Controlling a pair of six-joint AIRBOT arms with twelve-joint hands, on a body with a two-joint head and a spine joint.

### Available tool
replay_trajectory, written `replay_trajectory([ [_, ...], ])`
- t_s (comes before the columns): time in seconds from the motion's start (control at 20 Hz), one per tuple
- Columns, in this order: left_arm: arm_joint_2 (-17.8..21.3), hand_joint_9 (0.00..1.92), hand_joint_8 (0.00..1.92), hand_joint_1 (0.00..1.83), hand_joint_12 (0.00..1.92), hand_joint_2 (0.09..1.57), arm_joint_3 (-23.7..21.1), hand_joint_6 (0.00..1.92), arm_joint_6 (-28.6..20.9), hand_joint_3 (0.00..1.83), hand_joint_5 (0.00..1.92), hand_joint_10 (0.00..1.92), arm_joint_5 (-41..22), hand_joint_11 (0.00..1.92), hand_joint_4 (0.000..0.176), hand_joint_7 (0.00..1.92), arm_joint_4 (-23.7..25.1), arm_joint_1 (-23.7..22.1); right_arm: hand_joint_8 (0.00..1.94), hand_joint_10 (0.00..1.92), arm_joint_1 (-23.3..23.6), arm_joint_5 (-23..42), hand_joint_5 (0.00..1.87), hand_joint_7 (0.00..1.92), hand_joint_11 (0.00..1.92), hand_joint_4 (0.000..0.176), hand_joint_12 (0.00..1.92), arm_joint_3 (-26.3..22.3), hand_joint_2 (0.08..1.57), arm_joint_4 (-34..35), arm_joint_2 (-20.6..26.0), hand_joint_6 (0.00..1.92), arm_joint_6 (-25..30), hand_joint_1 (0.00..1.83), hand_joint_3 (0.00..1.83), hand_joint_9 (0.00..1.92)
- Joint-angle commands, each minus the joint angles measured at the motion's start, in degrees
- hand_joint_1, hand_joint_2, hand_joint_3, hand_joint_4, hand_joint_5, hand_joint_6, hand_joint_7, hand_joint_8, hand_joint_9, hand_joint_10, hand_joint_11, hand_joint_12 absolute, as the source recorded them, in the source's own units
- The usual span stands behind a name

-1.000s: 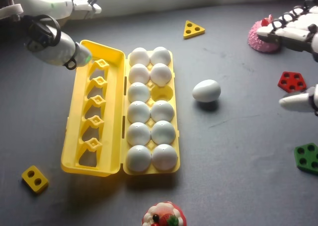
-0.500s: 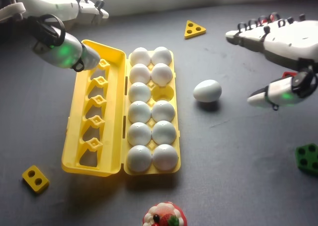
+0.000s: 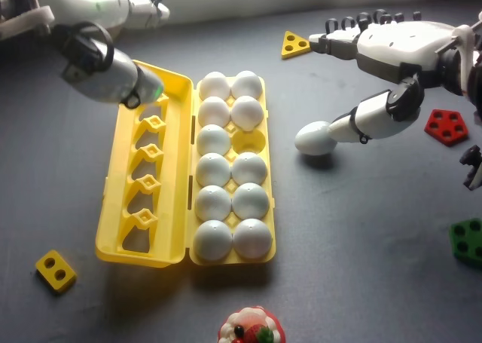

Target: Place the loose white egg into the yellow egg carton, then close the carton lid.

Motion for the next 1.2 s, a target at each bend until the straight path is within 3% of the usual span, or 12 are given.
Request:
replay_trajectory([
  [0.0, 0.10, 0.11, 0.00, 0.00, 0.54, 1.33, -0.52, 0.00, 0.02, 0.00, 0.05, 0.00, -3.42, 0.00, 0.031, 0.13, 2.58, -0.76, 0.02, 0.01, 0.38, 2.49, 0.14, 0.10, 0.04, 0.000, 0.03, 0.07, 1.04, -1.61, 0.00, 0.05, -0.20, 0.87, 0.00, 0.04],
  [0.05, 0.12, 0.11, 0.00, 0.00, 0.53, 1.33, -1.18, 0.00, 0.11, 0.00, 0.06, 0.00, -3.35, 0.00, 0.031, 0.13, 3.73, -0.52, 0.00, 0.01, 0.04, 2.52, 0.16, 0.12, 0.01, 0.000, 0.18, 0.26, 1.04, -1.59, -0.65, 0.06, -0.53, 0.88, 0.00, 0.05],
  [0.15, 0.00, 0.11, 0.00, 0.00, 0.50, 1.33, -1.70, 0.00, 0.21, 0.00, 0.06, 0.00, -1.04, 0.00, 0.025, 0.12, 2.72, -0.39, 0.00, 0.01, -0.87, 2.72, 0.20, 0.12, 0.00, 0.000, 0.28, 0.98, 1.04, -1.38, -2.04, 0.08, -0.63, 0.90, 0.00, 0.05],
  [0.25, -0.84, 0.08, 0.00, 0.00, 0.47, 1.33, -0.51, 0.00, 1.03, 0.00, 0.06, 0.00, 0.41, 0.00, 0.022, 0.09, -2.28, -0.65, 0.00, 0.00, -1.23, 2.73, 0.18, 0.10, 0.00, 0.000, 0.20, 1.76, 1.05, -0.50, -3.01, 0.08, -1.24, 0.88, 0.00, 0.04],
  [0.55, -1.37, 0.12, 0.01, 0.00, 0.54, 1.33, -0.12, 0.01, 4.32, 0.00, 0.09, 0.01, 0.94, 0.00, 0.015, 0.13, -2.13, -1.94, 0.00, 0.01, -2.49, 2.72, 0.27, 0.11, 0.00, 0.000, 0.28, 3.53, 1.05, -0.13, -5.35, 0.13, -1.70, 0.90, 0.01, 0.05],
  [0.6, -1.23, 0.09, 0.00, 0.00, 0.52, 1.33, 0.11, 0.00, 4.22, 0.00, 0.08, 0.00, -0.32, 0.00, 0.018, 0.10, -2.14, -1.75, 0.00, 0.00, -2.76, 2.73, 0.25, 0.08, 0.00, 0.000, 0.17, 3.63, 1.07, -0.13, -5.70, 0.14, -2.08, 0.89, 0.01, 0.02],
  [0.7, -0.84, 0.09, 0.00, 0.00, 0.51, 1.33, 0.51, 0.00, 4.20, 0.00, 0.08, 0.00, -2.46, 0.00, 0.019, 0.10, -2.46, -1.59, 0.00, 0.00, -2.84, 3.35, 0.23, 0.08, 0.00, 0.000, 0.11, 3.81, 1.07, -0.13, -6.26, 0.15, -2.38, 0.88, 0.01, 0.02],
  [1.05, -0.82, 0.11, 0.00, 0.00, 0.55, 1.33, 1.11, 0.00, -2.03, 0.00, 0.07, 0.01, 0.20, 0.00, 0.017, 0.12, -2.19, -1.58, 0.00, 0.01, -3.41, 4.25, 0.22, 0.11, 0.00, 0.000, 0.22, 6.32, 1.06, -0.15, -8.61, 0.20, -3.37, 0.88, 0.00, 0.03],
  [1.15, -0.82, 0.10, 0.00, 0.00, 0.53, 1.32, 1.18, 0.00, -2.15, 0.00, 0.08, 0.00, 0.22, 0.00, 0.025, 0.13, -2.11, -1.64, 0.00, 0.01, -3.45, 4.14, 0.22, 0.10, 0.00, 0.000, 0.26, 6.75, 1.05, -0.15, -8.79, 0.23, -3.48, 0.89, 0.00, 0.04],
])
